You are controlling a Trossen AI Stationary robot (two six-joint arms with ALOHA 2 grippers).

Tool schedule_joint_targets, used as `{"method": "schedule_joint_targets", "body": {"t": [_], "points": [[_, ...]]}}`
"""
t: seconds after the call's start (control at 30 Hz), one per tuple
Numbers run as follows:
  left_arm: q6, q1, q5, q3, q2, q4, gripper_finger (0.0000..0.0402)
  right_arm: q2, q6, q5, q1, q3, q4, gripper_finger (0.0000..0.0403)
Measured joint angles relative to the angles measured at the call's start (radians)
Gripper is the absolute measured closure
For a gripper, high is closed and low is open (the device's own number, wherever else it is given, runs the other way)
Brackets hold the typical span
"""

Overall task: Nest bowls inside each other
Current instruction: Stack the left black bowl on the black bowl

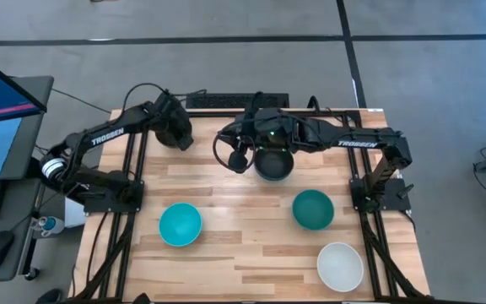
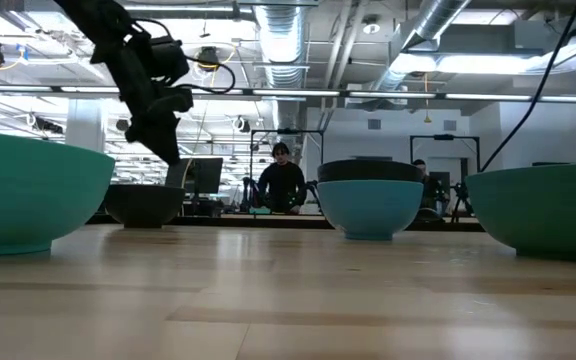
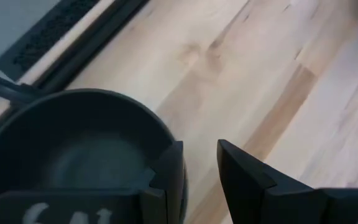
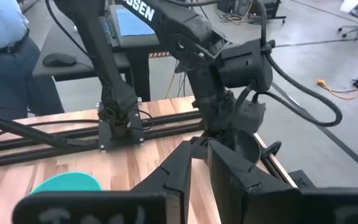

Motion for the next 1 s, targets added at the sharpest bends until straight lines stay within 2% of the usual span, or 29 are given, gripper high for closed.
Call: {"method": "schedule_joint_targets", "body": {"t": [0.2,0.47,0.73,0.83,0.93,1.0], "points": [[0.009,0.006,-0.009,0.002,0.060,-0.074,0.0313,0.000,0.000,0.000,-0.003,0.000,0.001,0.0325],[0.025,0.006,-0.010,0.002,0.169,-0.058,0.0313,0.000,-0.002,-0.003,-0.002,0.000,0.000,0.0325],[0.041,0.008,-0.019,0.002,0.204,-0.010,0.0314,0.000,-0.007,-0.003,-0.002,0.000,-0.001,0.0325],[0.050,0.008,-0.020,0.002,0.204,-0.004,0.0333,0.000,-0.007,-0.002,-0.002,0.000,-0.001,0.0326],[0.068,0.008,-0.018,0.002,0.204,-0.018,0.0377,0.000,-0.007,-0.002,-0.001,0.000,-0.001,0.0326],[0.070,0.008,-0.022,0.005,0.208,-0.006,0.0392,0.000,-0.007,-0.002,0.002,0.000,-0.001,0.0326]]}}
